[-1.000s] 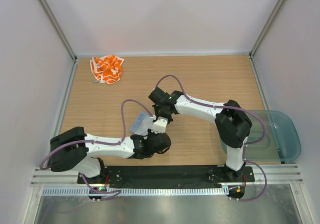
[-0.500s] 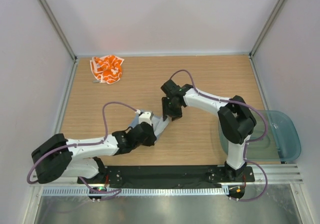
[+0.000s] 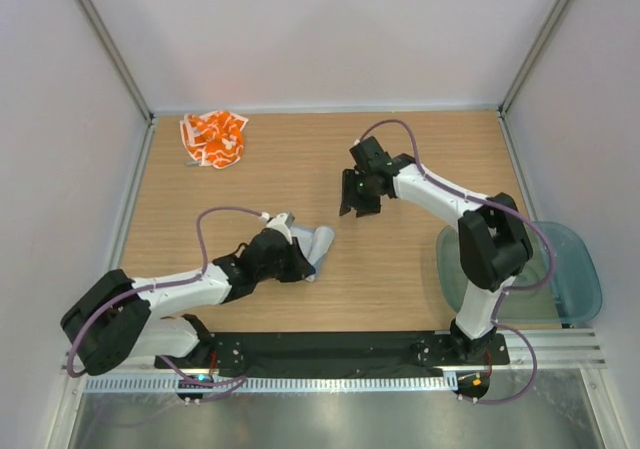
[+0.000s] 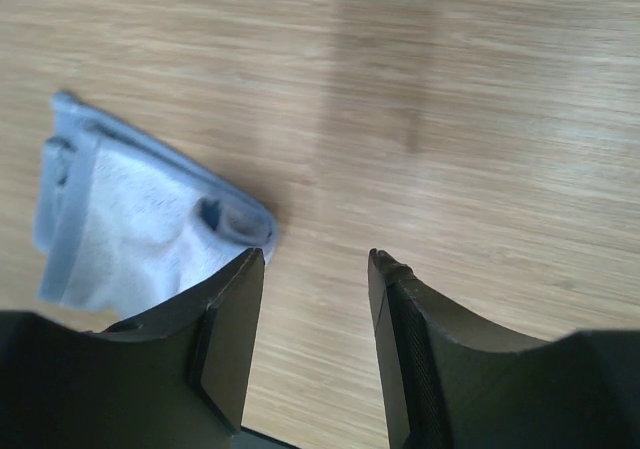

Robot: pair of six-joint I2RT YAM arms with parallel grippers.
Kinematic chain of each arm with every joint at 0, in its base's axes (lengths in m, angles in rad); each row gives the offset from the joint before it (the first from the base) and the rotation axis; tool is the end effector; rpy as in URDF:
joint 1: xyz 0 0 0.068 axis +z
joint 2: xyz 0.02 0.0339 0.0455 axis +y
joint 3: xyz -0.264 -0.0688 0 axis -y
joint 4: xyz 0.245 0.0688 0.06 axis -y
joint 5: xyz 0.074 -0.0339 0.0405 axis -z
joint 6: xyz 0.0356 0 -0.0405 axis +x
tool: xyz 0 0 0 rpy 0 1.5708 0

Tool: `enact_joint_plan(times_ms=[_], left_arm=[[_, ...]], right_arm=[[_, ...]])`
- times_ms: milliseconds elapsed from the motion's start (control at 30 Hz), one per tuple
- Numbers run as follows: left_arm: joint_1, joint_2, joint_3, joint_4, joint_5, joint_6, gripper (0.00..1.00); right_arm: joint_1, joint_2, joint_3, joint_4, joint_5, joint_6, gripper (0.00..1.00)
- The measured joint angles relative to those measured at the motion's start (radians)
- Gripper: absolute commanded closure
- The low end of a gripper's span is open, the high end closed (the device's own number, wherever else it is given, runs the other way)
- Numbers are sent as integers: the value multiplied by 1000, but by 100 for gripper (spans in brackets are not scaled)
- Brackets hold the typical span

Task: Roll the towels
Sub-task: Roll the towel

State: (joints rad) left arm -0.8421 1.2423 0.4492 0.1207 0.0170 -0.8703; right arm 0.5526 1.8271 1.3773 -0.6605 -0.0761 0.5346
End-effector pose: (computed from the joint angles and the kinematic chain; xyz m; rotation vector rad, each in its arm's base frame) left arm 0.1562 -0.1759 0.1626 -0.0242 2.4166 -0.8935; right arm 0.3240 0.2030 0.2183 -0.0494 2.7549 0.4238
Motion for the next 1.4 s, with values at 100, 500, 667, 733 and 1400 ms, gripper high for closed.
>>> enact_joint_plan(times_ms=[100,500,667,733,1400], left_arm=[[60,0,-48,77,75,-34,100],[224,159,-178,431,294,-183,100],[283,195,-200,505,344,-224,100],[311,206,-204,525,361,-232,100],[397,275,-196,564,452,-220,66]], right_arm=[[4,-93,-91,94,-74,3,50],[83,-204,-451,596,-397,127,68],[108,-130,-503,789,-468,205,69],[108,-103,-513,850,-486,232,69],[108,119,-462,1064,-505,295,76]])
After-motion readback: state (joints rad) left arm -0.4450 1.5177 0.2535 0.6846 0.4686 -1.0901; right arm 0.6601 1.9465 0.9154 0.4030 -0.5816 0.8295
